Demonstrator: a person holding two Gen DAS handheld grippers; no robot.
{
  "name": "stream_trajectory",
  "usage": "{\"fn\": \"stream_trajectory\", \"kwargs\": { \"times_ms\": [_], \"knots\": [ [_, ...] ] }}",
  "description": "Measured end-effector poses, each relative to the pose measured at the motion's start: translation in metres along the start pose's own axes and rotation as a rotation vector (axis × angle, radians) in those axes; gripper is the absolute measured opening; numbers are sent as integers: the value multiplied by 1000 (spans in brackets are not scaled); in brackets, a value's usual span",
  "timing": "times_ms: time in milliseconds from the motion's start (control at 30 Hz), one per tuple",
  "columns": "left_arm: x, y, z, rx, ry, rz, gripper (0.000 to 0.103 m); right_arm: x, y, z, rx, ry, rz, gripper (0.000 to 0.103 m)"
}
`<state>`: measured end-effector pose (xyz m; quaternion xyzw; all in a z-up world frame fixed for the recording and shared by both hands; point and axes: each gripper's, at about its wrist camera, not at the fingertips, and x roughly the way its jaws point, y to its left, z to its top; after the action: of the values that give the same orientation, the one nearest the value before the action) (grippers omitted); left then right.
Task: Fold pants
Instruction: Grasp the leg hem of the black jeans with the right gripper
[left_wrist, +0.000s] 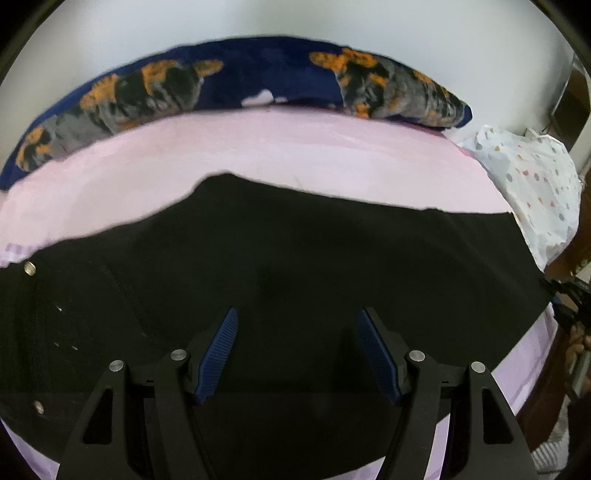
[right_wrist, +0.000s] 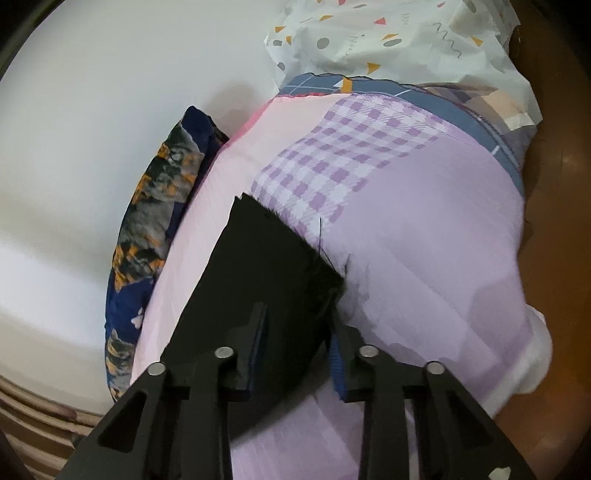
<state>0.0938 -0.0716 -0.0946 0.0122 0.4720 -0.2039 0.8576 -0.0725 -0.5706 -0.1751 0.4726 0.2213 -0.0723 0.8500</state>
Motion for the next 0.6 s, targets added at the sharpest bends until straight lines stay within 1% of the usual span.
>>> {"fn": "stream_trajectory", "kwargs": {
  "times_ms": [33,67,167,267,333,433,500,533,600],
  "knots": [
    [3,0,-1,-8,13,-1,68,3,0,1,4,3,0,16],
    [7,0,-2,-20,22,1,68,4,0,1,7,5,0,11],
    [14,3,-5,-42,45,6,68,4,2,1,21,6,12,9],
    [17,2,-5,-16,29,23,68,0,9,0,35,0,42,8],
    [19,1,-4,-1,20,36,68,-1,19,-1,39,4,83,8],
    [20,1,-1,-3,21,32,68,5,52,-8,8,38,145,8],
    [16,8,-1,-47,22,-13,68,12,76,-16,-28,64,176,8],
    [13,12,0,-67,22,-31,68,19,94,-24,-55,91,204,8],
    [4,20,-1,-102,10,-51,68,32,123,-38,-97,137,242,8]
  ]
}}
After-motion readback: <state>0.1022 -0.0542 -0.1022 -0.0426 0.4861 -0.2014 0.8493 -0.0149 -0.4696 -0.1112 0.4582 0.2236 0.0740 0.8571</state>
